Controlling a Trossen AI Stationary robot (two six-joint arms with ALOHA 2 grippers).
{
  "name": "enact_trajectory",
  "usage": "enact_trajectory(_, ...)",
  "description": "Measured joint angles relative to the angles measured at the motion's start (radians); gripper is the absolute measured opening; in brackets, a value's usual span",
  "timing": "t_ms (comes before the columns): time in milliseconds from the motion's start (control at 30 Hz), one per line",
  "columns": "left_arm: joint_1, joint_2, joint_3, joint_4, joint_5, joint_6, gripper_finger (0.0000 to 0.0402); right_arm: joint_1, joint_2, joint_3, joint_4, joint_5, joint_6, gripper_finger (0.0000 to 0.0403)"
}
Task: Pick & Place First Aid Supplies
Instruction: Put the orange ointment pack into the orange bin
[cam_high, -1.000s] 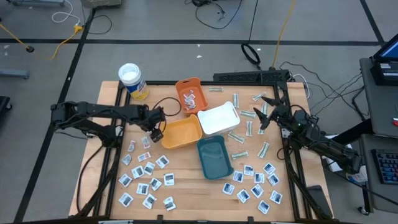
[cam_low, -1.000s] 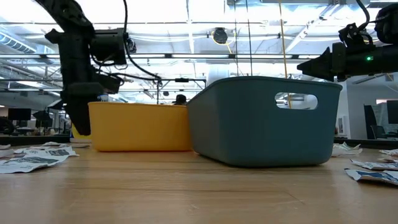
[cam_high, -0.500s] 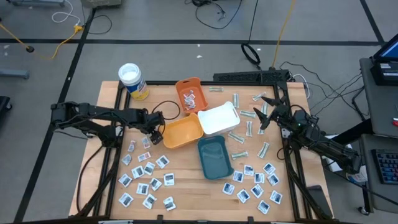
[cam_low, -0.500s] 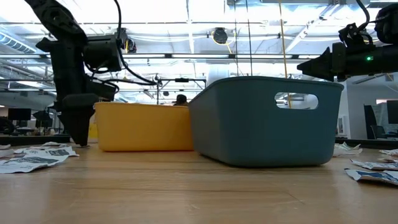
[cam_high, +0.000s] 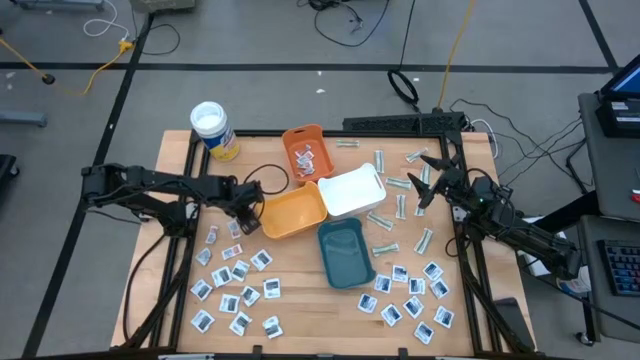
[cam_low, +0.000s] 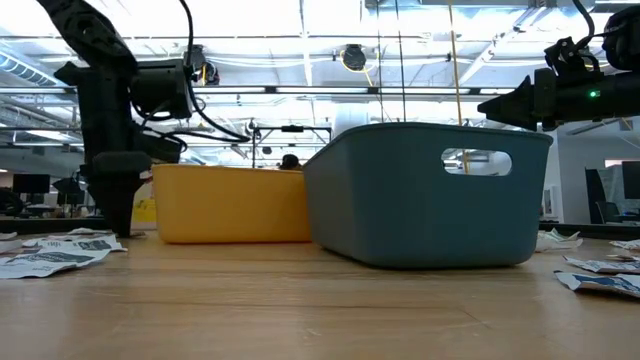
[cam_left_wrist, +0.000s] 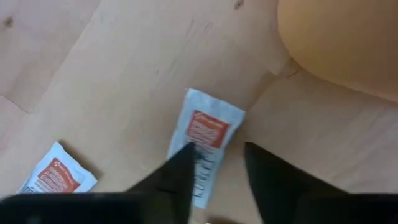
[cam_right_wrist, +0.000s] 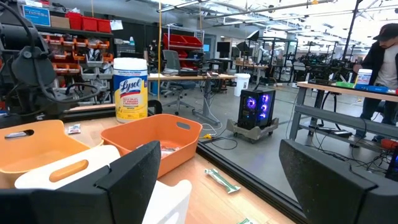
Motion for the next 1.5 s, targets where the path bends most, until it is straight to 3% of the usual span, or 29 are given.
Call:
enact_trajectory(133,-0.009,-0.002,-0.007,0.001,0.016,-0.016,0.0030,0.000,0.000,0.000,0.000,0.000,0.000,0.0322)
enact_trajectory(200,-0.011,-0.006,-0.008,-0.002,0.017,-0.027,0.0011,0.000,0.000,0.000,0.000,0.000,0.000,0.0322)
enact_trajectory(533,-0.012,-0.162,0.066,-0.208,-0.059,-0.131,0.0002,0.000,0.000,0.000,0.000,0.000,0.000,0.0322)
enact_trajectory(833,-0.012,-0.227,0.233,-0.466,-0.017,-0.121,0.0001,0.000,0.000,0.000,0.000,0.000,0.000,0.0322)
enact_trajectory(1033,-0.012,-0.067,0.455,-0.643,0.037,-0.046,0.0001,0.000,0.000,0.000,0.000,0.000,0.000,0.0322)
enact_trajectory(1267,-0.009,0.171,0.730,-0.714,0.172,-0.014,0.0000,0.000,0.000,0.000,0.000,0.000,0.000,0.0322)
enact_trajectory(1500,0.000,0.384,0.975,-0.729,0.204,0.026,0.0000,0.000,0.000,0.000,0.000,0.000,0.000,0.0322)
